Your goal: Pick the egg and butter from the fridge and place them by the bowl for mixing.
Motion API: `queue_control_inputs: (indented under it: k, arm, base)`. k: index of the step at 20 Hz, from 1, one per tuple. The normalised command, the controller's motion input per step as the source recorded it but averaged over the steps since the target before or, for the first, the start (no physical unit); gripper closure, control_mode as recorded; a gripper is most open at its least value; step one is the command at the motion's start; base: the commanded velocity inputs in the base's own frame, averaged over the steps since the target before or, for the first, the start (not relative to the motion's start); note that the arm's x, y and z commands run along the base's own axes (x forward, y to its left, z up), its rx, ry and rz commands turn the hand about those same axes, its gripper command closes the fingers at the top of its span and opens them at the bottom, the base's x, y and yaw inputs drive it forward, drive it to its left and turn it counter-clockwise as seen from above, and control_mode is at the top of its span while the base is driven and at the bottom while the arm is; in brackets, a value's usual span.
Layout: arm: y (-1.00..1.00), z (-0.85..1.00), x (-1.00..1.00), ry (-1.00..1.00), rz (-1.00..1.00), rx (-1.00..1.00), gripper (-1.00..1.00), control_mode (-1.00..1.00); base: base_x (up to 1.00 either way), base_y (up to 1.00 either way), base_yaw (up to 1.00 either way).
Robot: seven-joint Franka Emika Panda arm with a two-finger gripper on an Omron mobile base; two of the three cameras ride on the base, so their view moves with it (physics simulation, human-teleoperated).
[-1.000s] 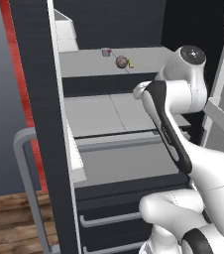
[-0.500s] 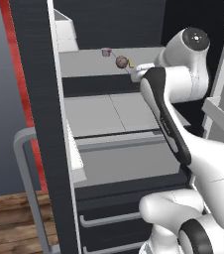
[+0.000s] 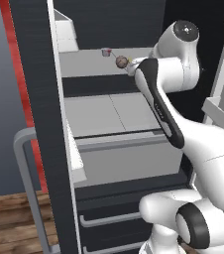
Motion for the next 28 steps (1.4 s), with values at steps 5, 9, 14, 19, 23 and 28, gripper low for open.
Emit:
queue_control_inputs:
  k: [5, 9, 14, 19, 23, 28]
  arm:
    - [0.08, 0.00, 0.49, 0.01, 0.00, 0.00, -1.00, -1.00]
    - [0.09, 0.00, 0.45, 0.00, 0.00, 0.00, -1.00, -1.00]
    - [0.07, 0.00, 0.55, 0.00, 0.00, 0.00, -1.00, -1.00]
    - [0.09, 0.00, 0.52, 0.00, 0.00, 0.00, -1.00, -1.00]
    - [0.07, 0.00, 0.53, 0.00, 0.00, 0.00, -1.00, -1.00]
    - [0.03, 0.00, 0.51, 0.00, 0.00, 0.00, -1.00, -1.00]
  base:
    - [0.00, 0.00, 0.00]
    - [0.00, 0.00, 0.00]
    - [0.00, 0.00, 0.00]
    - [0.00, 0.00, 0.00]
    - [0.00, 0.00, 0.00]
    - [0.00, 0.00, 0.00]
